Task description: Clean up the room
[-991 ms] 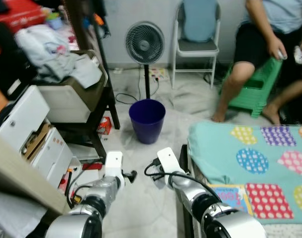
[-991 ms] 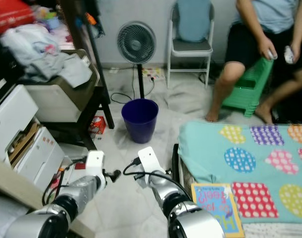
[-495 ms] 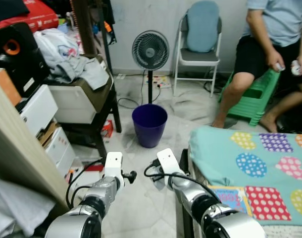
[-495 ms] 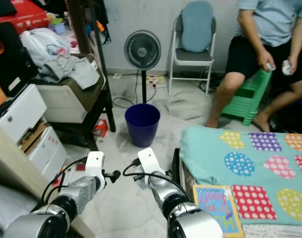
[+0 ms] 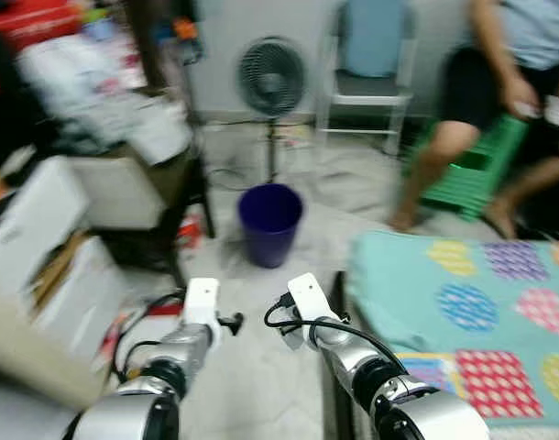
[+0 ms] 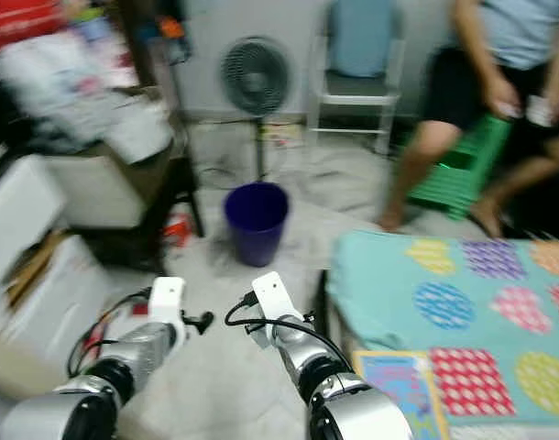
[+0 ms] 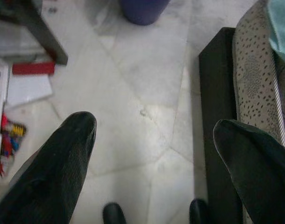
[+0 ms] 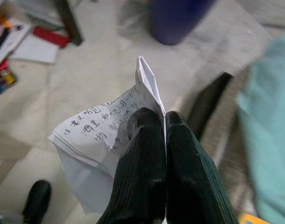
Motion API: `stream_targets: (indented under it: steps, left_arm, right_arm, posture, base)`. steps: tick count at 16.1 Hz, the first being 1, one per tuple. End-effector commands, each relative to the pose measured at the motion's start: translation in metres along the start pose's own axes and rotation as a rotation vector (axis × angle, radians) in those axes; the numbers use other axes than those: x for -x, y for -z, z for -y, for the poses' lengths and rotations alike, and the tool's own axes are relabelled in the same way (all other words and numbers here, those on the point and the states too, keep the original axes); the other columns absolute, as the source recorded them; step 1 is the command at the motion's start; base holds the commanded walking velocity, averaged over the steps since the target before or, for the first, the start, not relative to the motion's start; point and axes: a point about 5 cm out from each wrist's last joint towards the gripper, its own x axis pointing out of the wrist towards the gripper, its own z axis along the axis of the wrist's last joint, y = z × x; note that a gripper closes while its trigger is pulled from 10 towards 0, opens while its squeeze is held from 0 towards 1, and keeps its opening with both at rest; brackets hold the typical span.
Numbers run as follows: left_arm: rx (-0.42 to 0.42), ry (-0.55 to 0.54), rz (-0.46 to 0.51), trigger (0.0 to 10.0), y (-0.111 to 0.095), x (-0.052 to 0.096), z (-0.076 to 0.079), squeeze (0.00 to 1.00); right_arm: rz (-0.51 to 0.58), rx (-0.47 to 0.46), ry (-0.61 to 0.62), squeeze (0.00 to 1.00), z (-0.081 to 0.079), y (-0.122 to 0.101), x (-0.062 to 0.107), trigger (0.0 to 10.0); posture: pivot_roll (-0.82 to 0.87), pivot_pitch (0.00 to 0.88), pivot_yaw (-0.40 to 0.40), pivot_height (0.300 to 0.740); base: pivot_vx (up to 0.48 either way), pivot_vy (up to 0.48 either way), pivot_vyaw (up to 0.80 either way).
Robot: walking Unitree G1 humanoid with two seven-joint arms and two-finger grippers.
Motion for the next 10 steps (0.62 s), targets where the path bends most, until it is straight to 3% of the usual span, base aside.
stream_targets:
  steps: [1,10]
  left_arm:
    - [-0.001,0.022,-0.001,10.0,-0.0007,-0.0012,0.0089,0.0]
    - [-0.001,0.021,0.002,10.0,-0.0023,-0.0012,0.0087,0.0]
  right_arm:
    - [0.022,-0.006,-0.043,0.0,-0.0173,-0.0104,-0.0003,10.0]
    - [0.027,-0.003,-0.043,0.0,-0.0175,-0.012,-0.0003,10.0]
  posture:
    - [-0.17,0.0,0.006,0.74]
    - [-0.18,0.0,0.009,0.74]
  base:
    - [0.311,0.0,0.0]
    - [0.312,0.0,0.0]
